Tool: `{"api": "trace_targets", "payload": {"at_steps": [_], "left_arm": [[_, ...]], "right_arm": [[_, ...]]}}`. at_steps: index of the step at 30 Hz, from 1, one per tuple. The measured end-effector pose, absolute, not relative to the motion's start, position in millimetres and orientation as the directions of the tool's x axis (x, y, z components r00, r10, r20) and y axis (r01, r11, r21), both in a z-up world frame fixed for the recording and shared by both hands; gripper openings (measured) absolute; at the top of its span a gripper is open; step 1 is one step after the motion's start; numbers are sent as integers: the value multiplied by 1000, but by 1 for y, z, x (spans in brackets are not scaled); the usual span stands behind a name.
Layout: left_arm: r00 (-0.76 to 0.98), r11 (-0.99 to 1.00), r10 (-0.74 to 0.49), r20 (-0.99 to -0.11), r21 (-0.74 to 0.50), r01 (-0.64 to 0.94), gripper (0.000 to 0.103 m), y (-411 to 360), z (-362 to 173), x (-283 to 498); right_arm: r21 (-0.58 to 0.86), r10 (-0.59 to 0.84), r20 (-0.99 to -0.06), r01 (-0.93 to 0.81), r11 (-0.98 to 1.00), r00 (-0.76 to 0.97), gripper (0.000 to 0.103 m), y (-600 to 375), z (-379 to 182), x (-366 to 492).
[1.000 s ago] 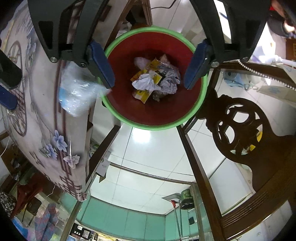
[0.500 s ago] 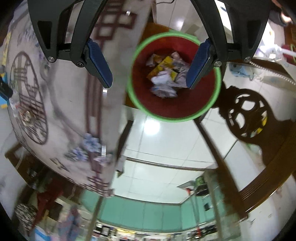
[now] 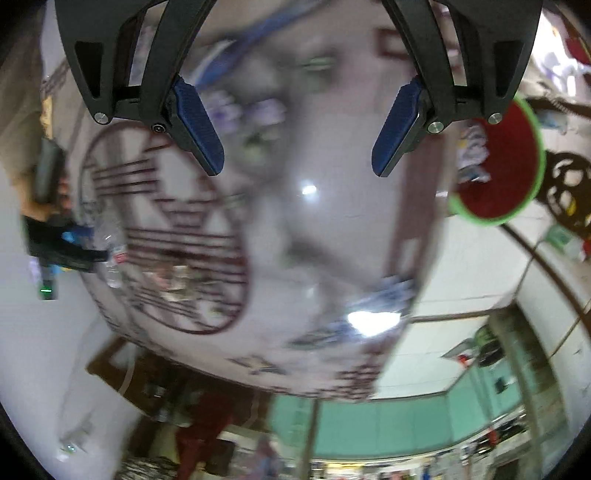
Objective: Collect trash
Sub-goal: 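Grasp the crumpled paper bundle with the left tool while the right tool grasps the water bottle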
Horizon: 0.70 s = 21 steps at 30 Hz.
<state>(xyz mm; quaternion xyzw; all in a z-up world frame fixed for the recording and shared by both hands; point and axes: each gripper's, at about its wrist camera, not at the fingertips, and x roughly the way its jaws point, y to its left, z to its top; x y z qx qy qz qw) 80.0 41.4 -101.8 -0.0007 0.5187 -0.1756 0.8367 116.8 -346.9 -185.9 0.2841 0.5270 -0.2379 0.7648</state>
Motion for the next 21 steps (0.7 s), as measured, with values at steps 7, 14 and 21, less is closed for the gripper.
{"api": "trace_targets", "payload": {"at_steps": [7,14,21], "left_arm": [[391,899,-371,-842,-220,378,83,-62,-98,102],[330,910,-360,-873,-250,332,83,-139,-140,161],[277,931,-311,-909,-233,282,81,-174,-180,196]], "right_arm": [[306,89,-920,558,771,382,53,-370,-203,126],[318,64,-858,431,844,509,53,-368,-149,86],[340,67,-821,392,855,567,54,-365,-130,52]]}}
